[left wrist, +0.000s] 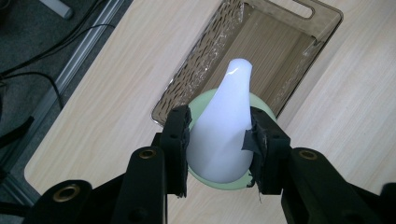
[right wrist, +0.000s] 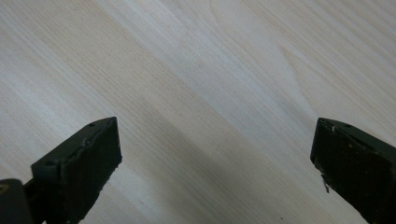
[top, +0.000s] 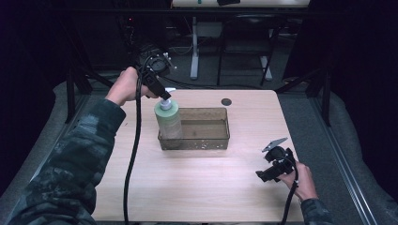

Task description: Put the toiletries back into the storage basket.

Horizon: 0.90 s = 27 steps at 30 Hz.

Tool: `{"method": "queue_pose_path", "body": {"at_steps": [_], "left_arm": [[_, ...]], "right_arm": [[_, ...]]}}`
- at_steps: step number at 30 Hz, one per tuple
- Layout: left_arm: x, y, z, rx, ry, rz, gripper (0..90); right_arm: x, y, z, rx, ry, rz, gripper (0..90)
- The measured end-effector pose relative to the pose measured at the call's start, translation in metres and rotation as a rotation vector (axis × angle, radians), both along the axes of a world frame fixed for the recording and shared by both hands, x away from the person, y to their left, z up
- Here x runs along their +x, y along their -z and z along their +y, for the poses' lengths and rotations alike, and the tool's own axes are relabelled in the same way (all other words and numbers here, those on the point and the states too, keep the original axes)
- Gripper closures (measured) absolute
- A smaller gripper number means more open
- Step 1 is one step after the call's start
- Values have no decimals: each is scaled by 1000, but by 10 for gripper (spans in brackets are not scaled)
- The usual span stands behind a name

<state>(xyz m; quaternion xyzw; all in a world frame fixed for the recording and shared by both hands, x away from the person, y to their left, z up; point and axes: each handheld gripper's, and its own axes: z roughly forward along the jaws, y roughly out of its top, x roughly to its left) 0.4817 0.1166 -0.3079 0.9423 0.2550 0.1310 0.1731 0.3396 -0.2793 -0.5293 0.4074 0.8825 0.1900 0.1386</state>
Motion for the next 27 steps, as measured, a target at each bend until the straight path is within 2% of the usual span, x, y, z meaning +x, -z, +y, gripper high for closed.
{"method": "queue_pose_path", "body": {"at_steps": [27], "left_arm": [[3,11,4,10,-4,31,629]], "right_arm": [[0,0,-1,2,3,1,11]]}}
